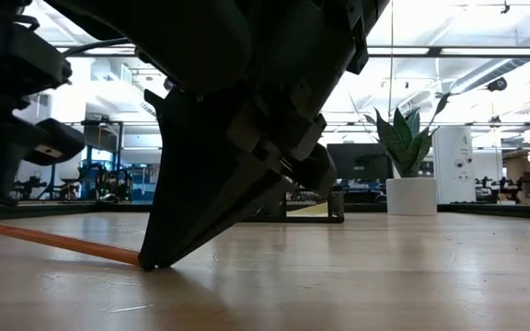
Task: Pick and place office supplies into organizer
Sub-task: Put the pencil into the desk organizer
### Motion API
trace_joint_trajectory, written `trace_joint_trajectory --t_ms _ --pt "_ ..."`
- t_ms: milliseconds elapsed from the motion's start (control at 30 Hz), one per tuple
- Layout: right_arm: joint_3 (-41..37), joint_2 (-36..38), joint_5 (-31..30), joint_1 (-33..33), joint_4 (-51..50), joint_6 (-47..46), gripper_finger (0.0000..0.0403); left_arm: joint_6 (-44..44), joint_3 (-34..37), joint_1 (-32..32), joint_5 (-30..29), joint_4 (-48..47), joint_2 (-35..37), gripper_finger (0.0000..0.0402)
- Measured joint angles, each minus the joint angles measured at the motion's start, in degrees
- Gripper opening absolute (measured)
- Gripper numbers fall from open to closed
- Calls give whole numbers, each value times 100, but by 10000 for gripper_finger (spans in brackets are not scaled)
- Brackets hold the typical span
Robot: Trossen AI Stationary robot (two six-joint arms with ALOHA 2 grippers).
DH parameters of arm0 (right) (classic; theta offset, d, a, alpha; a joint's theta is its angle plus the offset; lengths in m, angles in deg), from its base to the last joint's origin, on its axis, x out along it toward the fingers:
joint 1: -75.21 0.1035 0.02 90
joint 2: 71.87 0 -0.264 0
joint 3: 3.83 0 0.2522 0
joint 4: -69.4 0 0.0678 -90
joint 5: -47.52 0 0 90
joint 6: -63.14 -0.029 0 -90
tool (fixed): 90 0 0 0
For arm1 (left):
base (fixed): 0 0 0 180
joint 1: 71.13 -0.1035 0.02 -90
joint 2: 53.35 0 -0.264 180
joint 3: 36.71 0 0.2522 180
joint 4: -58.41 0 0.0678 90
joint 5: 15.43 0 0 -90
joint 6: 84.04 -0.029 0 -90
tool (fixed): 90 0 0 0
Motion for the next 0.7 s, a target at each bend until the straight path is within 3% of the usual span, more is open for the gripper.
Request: trace_joint_trajectory --t_ms 267,533,700 --pt "-4 0 2 -2 10 2 8 -41 -44 2 11 9 -454 134" --pt "6 0 4 -2 2 2 8 -42 -44 7 140 322 -717 131" --pt "13 0 7 -4 0 2 8 -56 -46 7 127 372 -881 93"
